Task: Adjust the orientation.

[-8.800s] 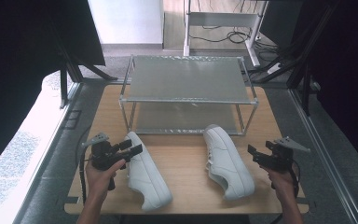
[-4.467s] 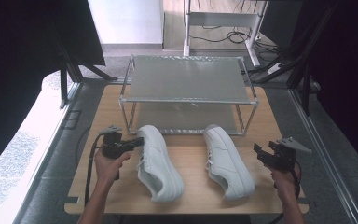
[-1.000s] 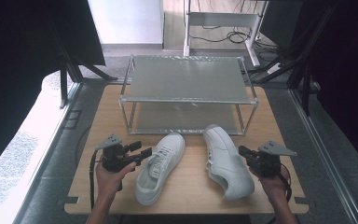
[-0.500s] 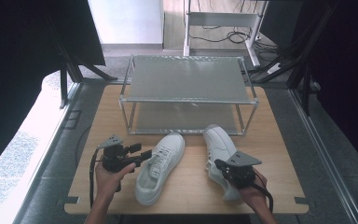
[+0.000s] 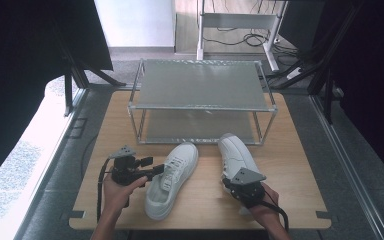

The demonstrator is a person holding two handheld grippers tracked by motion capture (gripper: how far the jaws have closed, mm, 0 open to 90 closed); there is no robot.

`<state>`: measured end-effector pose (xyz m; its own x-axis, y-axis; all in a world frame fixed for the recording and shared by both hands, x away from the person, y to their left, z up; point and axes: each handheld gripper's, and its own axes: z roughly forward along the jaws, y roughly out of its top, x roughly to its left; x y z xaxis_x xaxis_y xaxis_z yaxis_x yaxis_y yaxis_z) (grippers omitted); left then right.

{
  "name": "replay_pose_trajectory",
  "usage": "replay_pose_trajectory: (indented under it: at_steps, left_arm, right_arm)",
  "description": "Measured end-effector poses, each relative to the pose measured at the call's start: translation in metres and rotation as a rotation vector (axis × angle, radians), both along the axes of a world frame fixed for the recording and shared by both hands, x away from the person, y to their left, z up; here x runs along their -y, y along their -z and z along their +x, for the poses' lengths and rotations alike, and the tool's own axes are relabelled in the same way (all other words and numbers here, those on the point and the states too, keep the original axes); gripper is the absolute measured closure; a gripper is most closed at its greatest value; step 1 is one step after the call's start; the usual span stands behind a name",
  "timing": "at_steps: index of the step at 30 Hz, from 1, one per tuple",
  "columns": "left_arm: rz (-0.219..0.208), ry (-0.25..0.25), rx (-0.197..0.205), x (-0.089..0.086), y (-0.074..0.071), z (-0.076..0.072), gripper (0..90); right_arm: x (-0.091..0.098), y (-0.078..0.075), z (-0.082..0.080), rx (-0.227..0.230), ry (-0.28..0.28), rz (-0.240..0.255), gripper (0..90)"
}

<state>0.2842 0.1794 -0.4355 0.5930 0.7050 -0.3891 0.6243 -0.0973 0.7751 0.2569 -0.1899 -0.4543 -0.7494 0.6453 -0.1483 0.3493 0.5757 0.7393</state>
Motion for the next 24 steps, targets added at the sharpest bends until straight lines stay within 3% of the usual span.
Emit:
replay_pose_trajectory:
  at_steps: [5,13,19,21,23,24]
  left_arm:
    - [0.002,0.003,-0.005,-0.001,0.0,0.0,36.4]
    - [0.007,0.003,-0.016,-0.002,0.001,0.0,36.4]
    - [0.0,-0.019,-0.012,-0.003,0.002,0.0,37.6]
    - [0.002,-0.019,-0.013,-0.003,0.002,0.0,37.7]
    - [0.006,-0.016,-0.013,-0.002,0.003,0.0,37.7]
    - [0.006,-0.015,-0.013,-0.002,0.002,0.0,37.7]
  right_arm:
    - [0.002,-0.002,0.001,0.016,0.045,-0.025,90.0]
    - [0.022,-0.013,0.005,0.032,0.11,0.02,90.0]
    - [0.055,-0.022,0.016,0.067,0.238,0.069,90.0]
    - [0.066,-0.021,0.022,0.051,0.262,0.082,90.0]
    - [0.078,-0.014,0.03,0.054,0.33,-0.014,90.0]
    - [0.087,-0.011,0.033,0.048,0.349,-0.028,90.0]
